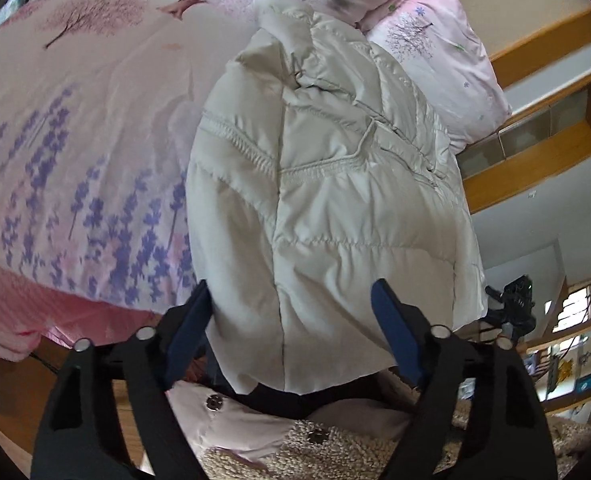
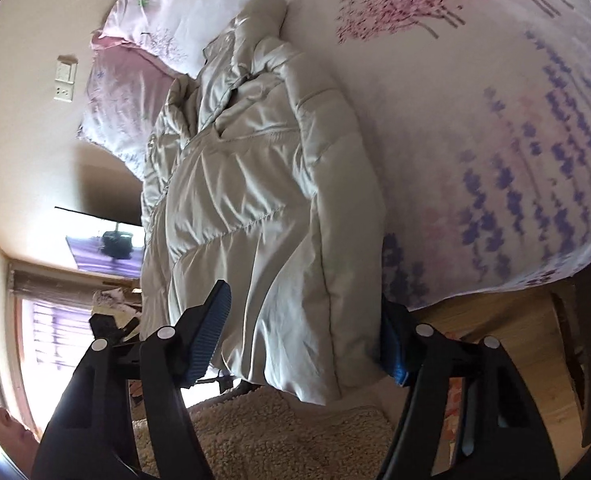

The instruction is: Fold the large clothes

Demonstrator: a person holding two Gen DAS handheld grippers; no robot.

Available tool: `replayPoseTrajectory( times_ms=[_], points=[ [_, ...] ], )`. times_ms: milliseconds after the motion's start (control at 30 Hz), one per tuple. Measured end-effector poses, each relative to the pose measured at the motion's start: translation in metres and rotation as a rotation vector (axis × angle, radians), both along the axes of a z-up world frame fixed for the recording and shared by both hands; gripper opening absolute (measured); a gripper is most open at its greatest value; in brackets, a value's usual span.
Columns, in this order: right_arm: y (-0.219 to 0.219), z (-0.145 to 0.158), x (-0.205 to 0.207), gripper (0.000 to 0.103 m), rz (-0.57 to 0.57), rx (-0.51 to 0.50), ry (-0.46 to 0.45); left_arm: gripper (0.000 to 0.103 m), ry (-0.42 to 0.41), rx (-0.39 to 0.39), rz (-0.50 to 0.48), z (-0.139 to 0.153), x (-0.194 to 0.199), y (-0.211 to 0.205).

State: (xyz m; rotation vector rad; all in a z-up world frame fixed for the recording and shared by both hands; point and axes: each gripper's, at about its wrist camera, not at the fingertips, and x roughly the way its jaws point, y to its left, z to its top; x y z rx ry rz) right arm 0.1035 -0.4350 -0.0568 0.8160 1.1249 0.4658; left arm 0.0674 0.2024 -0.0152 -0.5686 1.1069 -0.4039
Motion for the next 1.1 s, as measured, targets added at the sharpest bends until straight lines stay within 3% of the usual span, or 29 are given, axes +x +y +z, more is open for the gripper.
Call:
replayPoseTrajectory(
  times_ms=[267,333,433,500,600,700,1100],
  points=[
    [0.009,-0.002,-0.009,0.062,0.045,0.064,-0.008,0.067,0.057,-0.055,0.054,-0.011,-0.015,0.008],
    [0.016,-0.003,-0.009,0.047,0.071,0.062,-0.003,0.064,0.081,-0.068,0.051,-0.018,-0.017,0.006],
    [0.023,0.0,-0.008,0.031,0.08,0.055,-0.017,0.05,0.078,-0.066,0.041,-0.021,-0.018,-0.001],
    [0.025,0.008,-0.007,0.024,0.076,0.046,-0.046,0.035,0.069,-0.065,0.047,-0.016,-0.018,-0.001],
    [0.025,0.023,-0.008,0.02,0.058,0.038,-0.093,0.021,0.04,-0.068,0.067,-0.006,-0.019,0.003],
    [0.026,0.04,-0.007,0.018,0.038,0.018,-0.151,0.015,-0.009,-0.069,0.09,0.005,-0.018,0.008],
    [0.033,0.114,0.019,0.017,-0.084,0.011,-0.415,0.008,-0.234,-0.034,0.147,0.064,0.016,0.01]
  ],
)
